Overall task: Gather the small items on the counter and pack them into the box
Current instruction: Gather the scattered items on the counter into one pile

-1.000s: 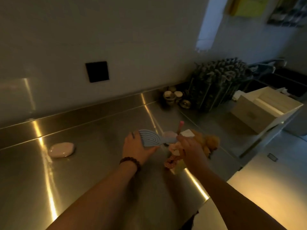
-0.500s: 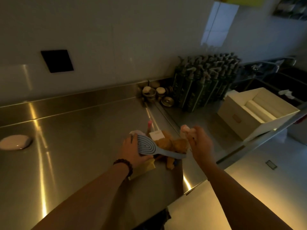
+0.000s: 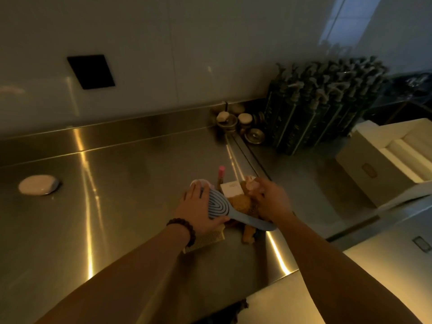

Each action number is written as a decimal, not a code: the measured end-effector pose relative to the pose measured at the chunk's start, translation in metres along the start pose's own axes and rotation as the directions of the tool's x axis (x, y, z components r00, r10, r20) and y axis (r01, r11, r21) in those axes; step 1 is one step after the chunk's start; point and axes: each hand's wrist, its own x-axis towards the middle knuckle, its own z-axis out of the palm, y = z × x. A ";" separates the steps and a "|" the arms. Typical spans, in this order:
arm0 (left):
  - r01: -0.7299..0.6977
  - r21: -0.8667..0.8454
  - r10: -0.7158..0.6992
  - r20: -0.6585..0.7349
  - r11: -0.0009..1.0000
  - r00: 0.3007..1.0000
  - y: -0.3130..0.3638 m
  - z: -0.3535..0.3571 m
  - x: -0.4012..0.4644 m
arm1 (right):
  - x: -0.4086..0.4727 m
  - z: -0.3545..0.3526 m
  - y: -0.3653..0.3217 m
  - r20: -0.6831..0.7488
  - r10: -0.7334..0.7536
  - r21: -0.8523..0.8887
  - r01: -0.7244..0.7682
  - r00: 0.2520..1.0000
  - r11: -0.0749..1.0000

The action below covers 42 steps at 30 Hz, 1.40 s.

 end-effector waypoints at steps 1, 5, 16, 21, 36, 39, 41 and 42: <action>-0.002 -0.008 0.002 0.002 1.000 1.000 -0.001 0.002 0.001 | -0.001 -0.001 0.001 0.002 -0.012 0.015 0.012 1.000 1.000; 0.001 -0.002 -0.001 0.009 1.000 1.000 -0.002 0.003 0.001 | -0.005 -0.001 0.002 0.009 -0.063 -0.024 0.063 0.998 0.998; 0.098 -0.135 -0.108 -0.073 0.986 0.991 -0.019 -0.014 -0.027 | -0.040 0.007 -0.043 -0.065 -0.222 -0.118 0.213 0.973 0.970; 0.211 -0.108 -0.226 -0.151 0.972 0.962 -0.063 -0.030 -0.064 | -0.045 0.041 -0.095 -0.020 -0.402 -0.033 0.402 0.915 0.915; 0.548 -0.189 -0.580 -0.290 0.815 0.761 -0.303 -0.073 -0.178 | -0.049 0.225 -0.320 0.231 -0.601 0.086 0.600 0.765 0.796; 0.574 -0.207 -0.610 -0.273 0.792 0.744 -0.362 -0.080 -0.193 | -0.044 0.270 -0.379 0.266 -0.595 0.059 0.604 0.758 0.795; 0.574 -0.212 -0.612 -0.264 0.791 0.745 -0.390 -0.086 -0.200 | -0.035 0.289 -0.407 0.277 -0.566 0.056 0.575 0.777 0.817; 0.580 -0.214 -0.618 -0.262 0.786 0.741 -0.409 -0.090 -0.206 | -0.029 0.302 -0.425 0.283 -0.538 0.053 0.547 0.794 0.836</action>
